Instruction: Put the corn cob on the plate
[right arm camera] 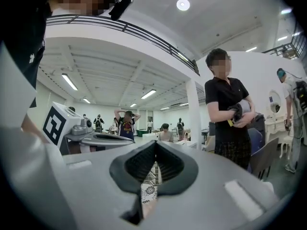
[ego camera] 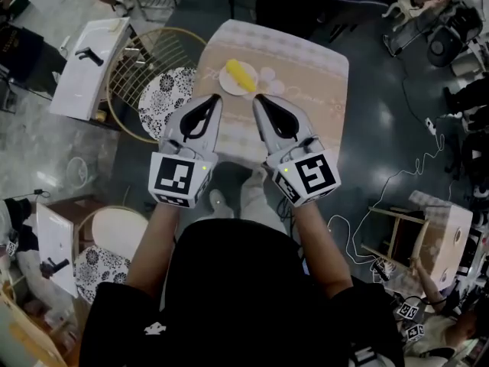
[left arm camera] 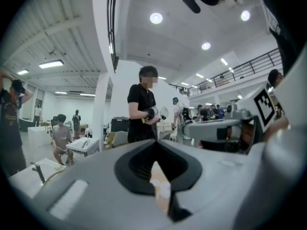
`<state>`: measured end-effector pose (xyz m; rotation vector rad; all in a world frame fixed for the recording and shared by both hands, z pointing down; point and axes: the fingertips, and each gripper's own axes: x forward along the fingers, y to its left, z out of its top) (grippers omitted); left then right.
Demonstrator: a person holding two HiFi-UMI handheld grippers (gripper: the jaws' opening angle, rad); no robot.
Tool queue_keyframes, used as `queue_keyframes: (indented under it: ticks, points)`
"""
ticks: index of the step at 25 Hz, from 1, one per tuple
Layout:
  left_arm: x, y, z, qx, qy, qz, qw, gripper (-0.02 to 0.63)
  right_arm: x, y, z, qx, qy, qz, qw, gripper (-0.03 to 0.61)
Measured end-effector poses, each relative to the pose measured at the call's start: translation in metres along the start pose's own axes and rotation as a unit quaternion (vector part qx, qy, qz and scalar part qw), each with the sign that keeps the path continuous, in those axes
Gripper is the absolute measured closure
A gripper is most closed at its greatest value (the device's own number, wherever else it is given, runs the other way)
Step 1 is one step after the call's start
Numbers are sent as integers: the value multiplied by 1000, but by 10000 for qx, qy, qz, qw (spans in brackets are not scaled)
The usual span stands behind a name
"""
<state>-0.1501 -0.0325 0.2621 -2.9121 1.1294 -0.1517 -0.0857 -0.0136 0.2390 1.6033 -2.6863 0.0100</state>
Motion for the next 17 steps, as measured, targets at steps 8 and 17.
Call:
queue_keyframes:
  ticks: [8,17]
  points:
    - [-33,-11,5,87,-127,-231,9996,608,-16,36,7,-109,-102,-147,9998,578]
    - [-59,-20,10,84,-217,-344,9991,609,-31,65,12,-174,-103,-232,9995,577]
